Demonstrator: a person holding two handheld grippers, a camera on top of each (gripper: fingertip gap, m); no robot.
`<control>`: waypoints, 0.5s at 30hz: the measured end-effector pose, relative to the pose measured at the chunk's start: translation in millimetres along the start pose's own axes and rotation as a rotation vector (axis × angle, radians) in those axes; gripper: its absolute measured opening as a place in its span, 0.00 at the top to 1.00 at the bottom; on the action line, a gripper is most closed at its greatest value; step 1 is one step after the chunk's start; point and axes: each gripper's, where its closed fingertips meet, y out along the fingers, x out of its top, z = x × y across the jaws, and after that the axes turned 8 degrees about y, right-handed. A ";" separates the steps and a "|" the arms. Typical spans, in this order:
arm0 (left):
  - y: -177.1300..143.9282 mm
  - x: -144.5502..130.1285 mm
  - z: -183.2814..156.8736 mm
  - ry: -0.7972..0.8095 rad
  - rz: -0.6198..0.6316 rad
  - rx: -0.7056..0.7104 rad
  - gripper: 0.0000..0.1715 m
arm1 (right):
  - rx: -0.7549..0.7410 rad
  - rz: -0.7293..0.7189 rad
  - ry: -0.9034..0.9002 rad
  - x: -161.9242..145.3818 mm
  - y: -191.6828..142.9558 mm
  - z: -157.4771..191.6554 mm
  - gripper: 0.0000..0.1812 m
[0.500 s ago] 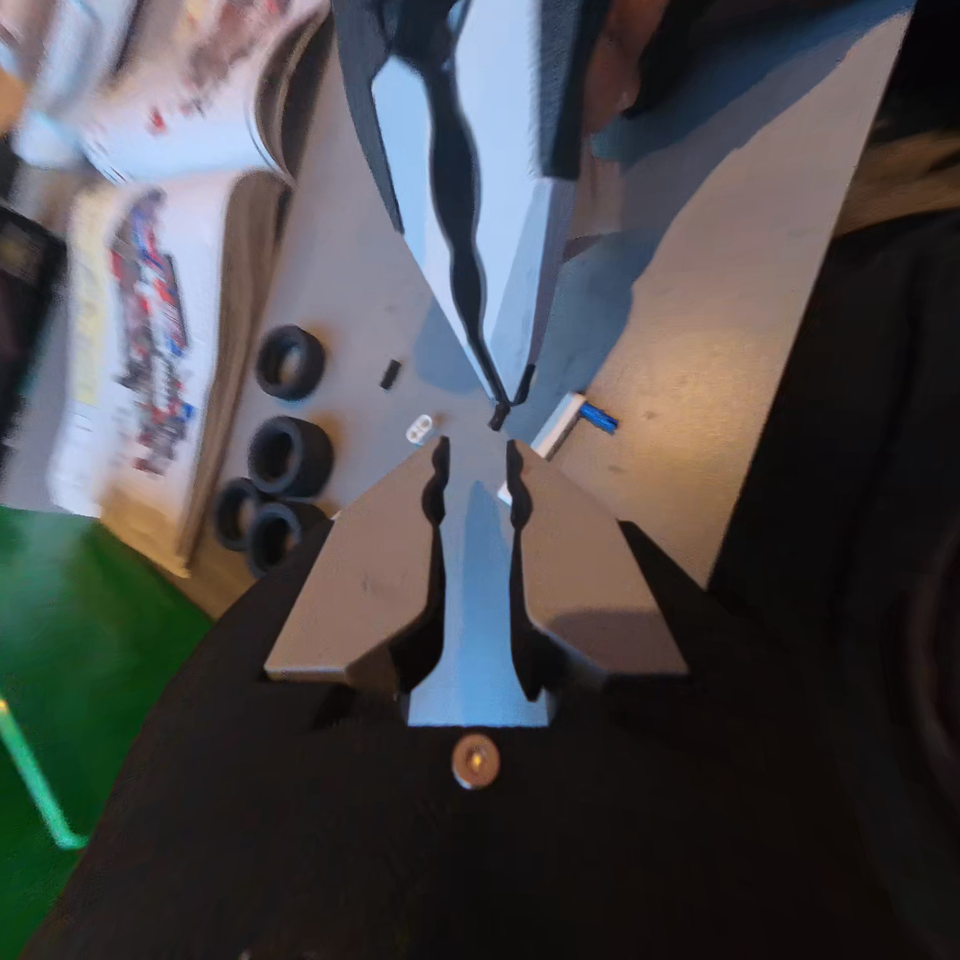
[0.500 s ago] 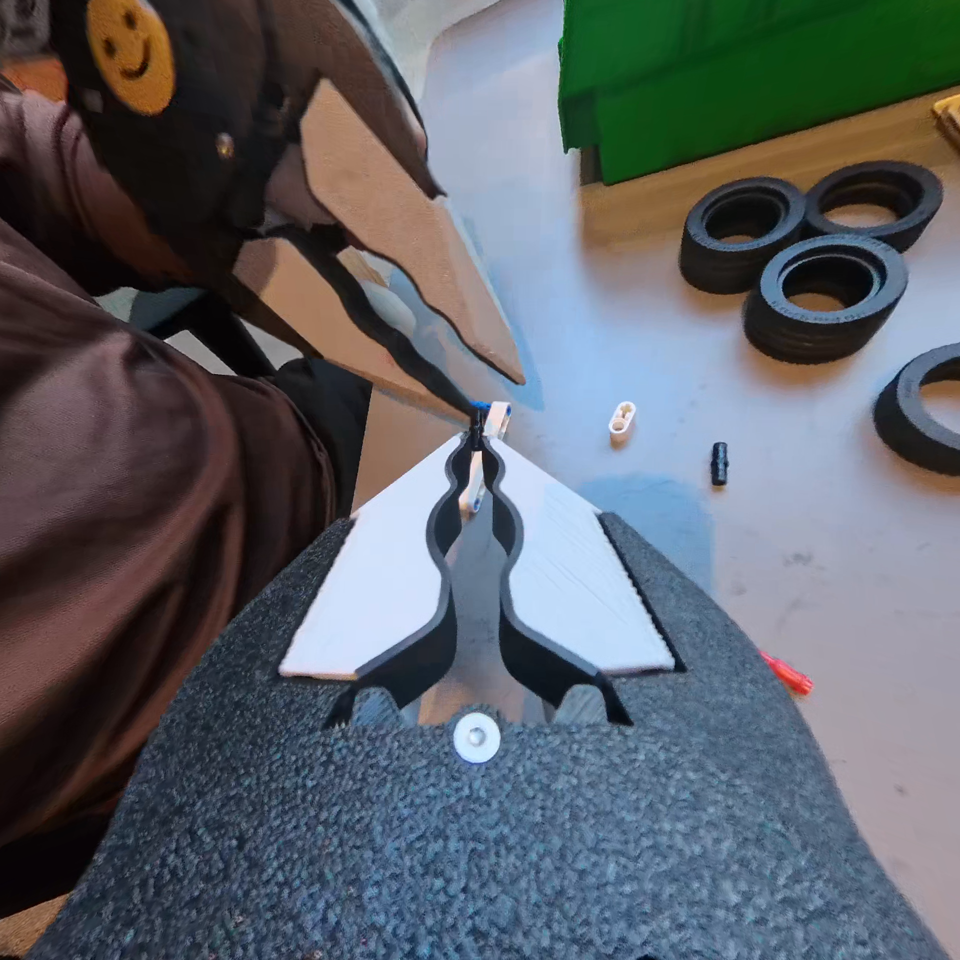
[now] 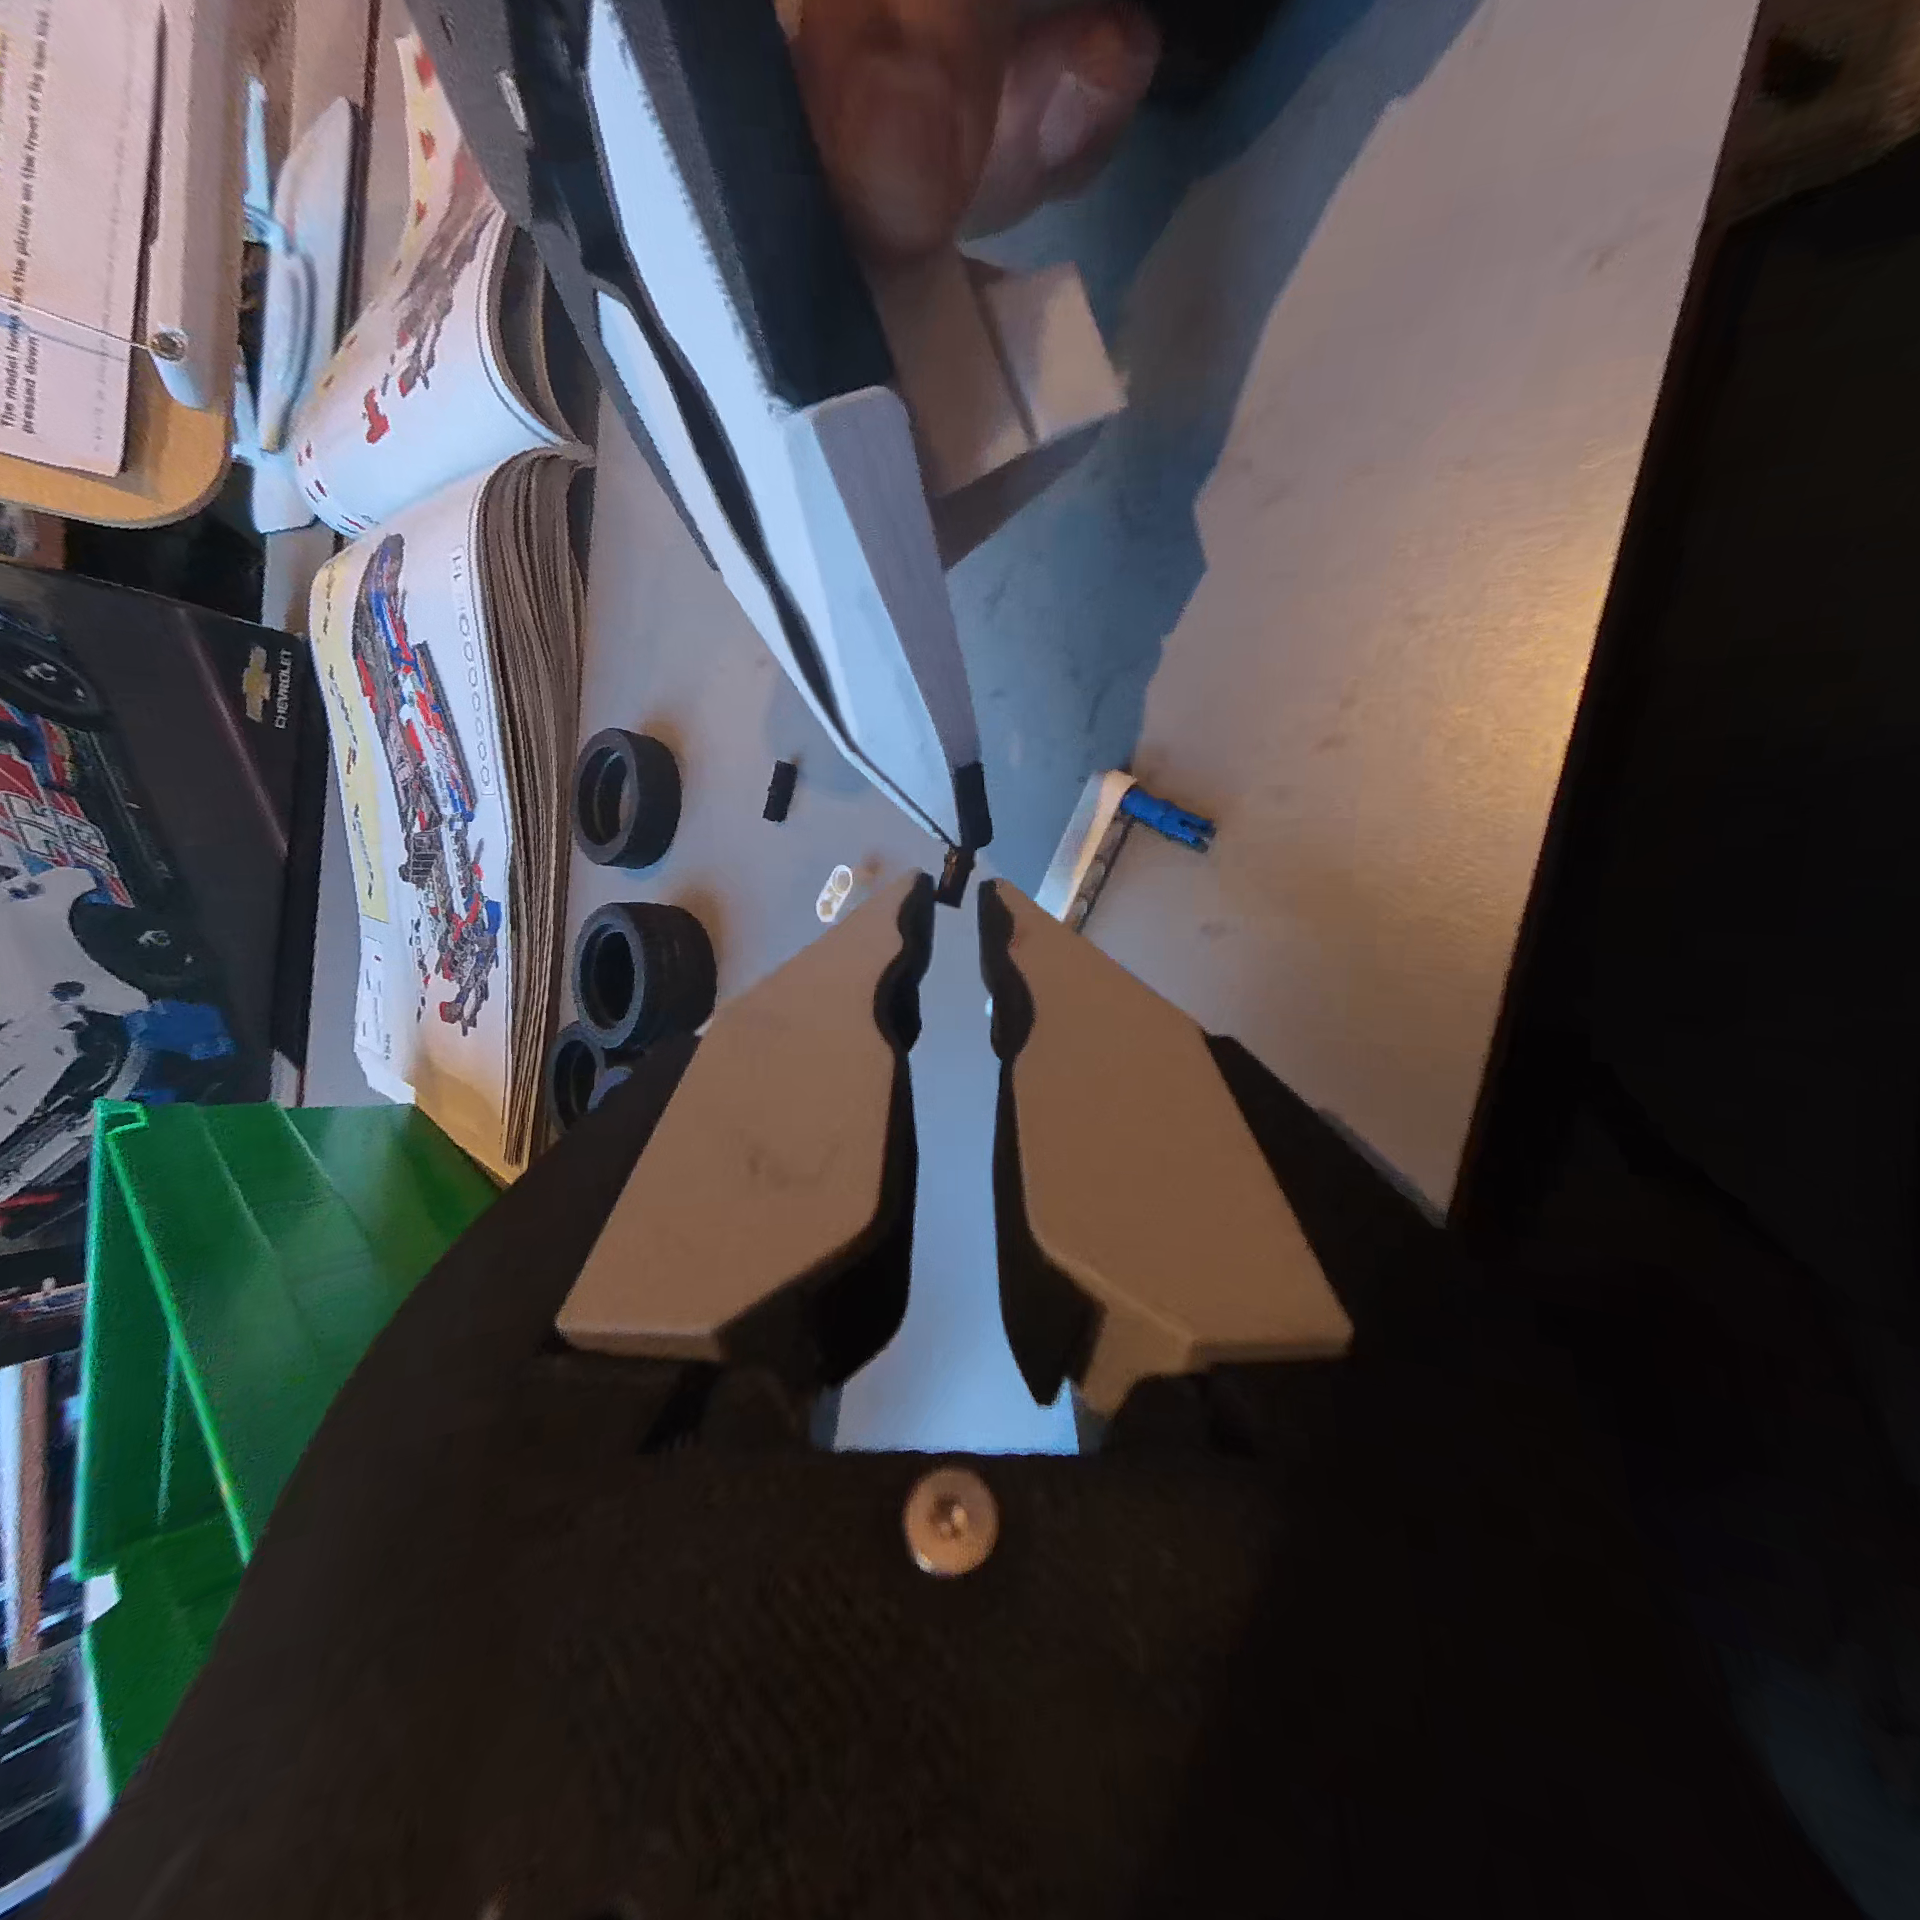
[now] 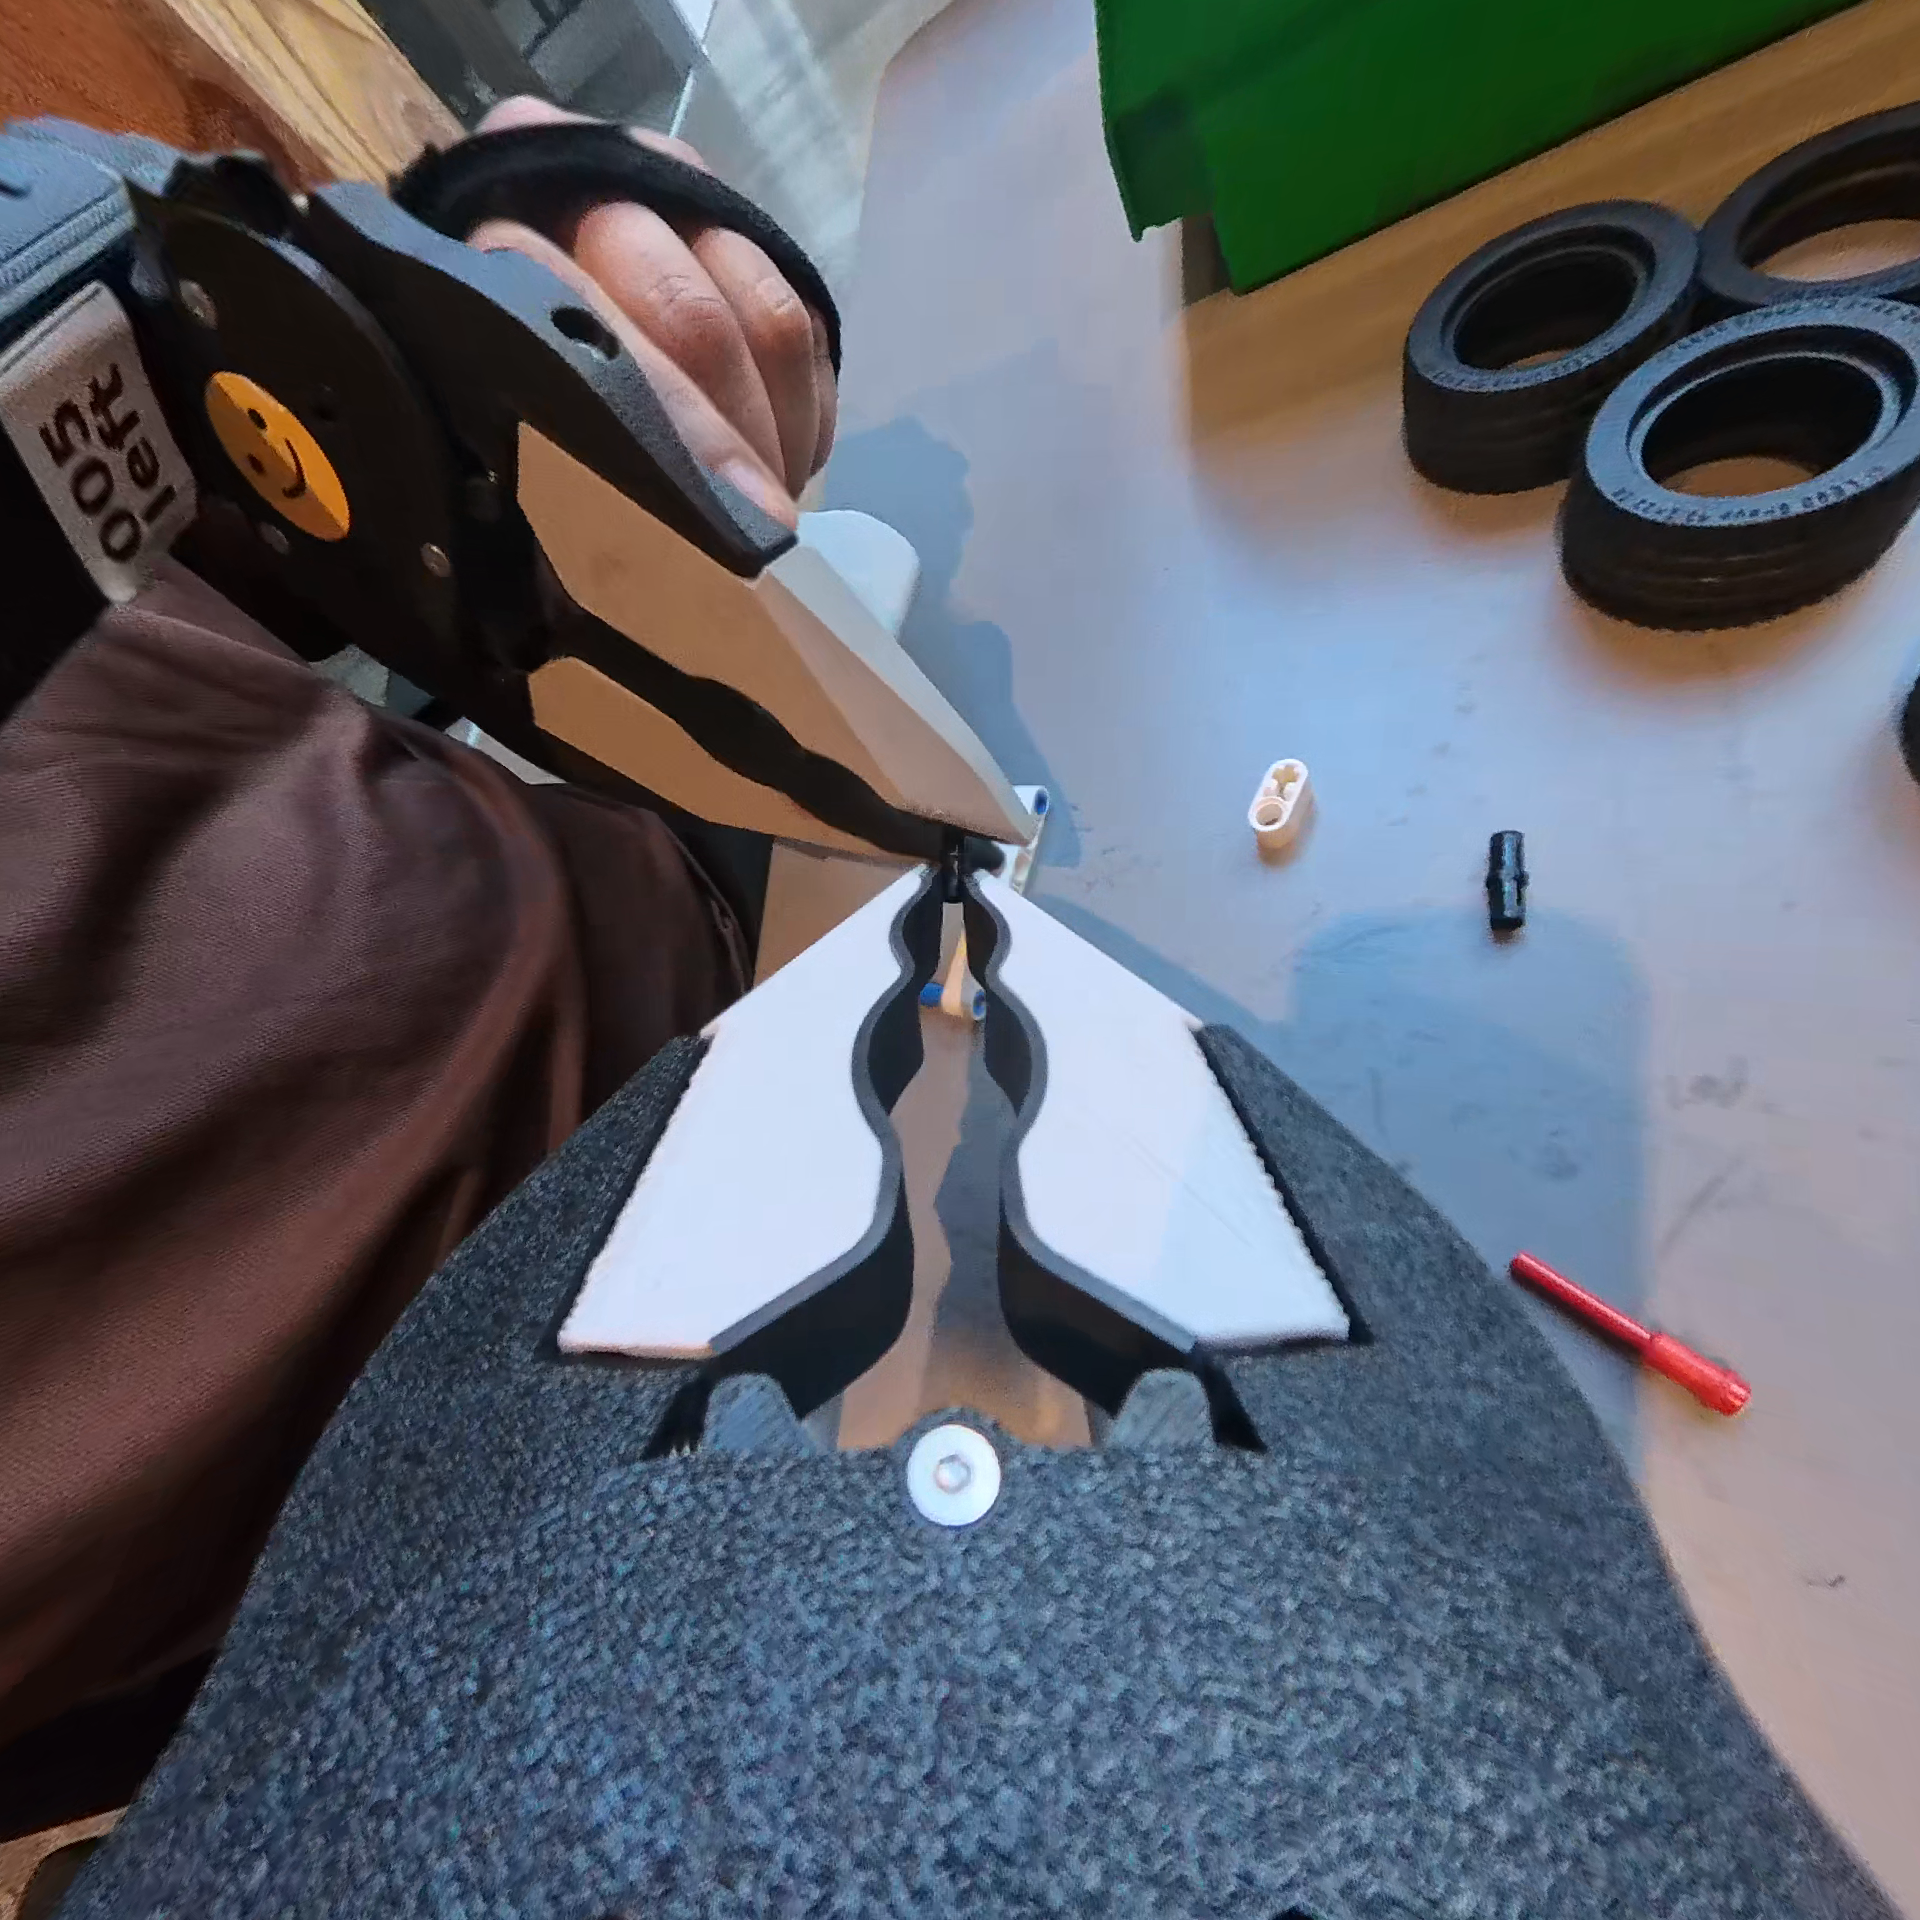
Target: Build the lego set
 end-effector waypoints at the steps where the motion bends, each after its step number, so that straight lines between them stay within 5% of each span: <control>1: 0.8 -1.0 -0.1 0.013 0.010 0.010 0.98 | -0.002 0.004 0.006 -0.8 0.3 -0.7 0.98; 6: 4.2 -6.1 3.5 0.031 0.073 0.060 0.99 | -0.046 -0.019 0.008 3.1 0.0 -6.0 0.98; 15: 0.4 -14.3 14.4 -0.280 0.000 0.036 1.00 | -0.132 -0.149 -0.043 23.7 -0.7 -8.0 0.97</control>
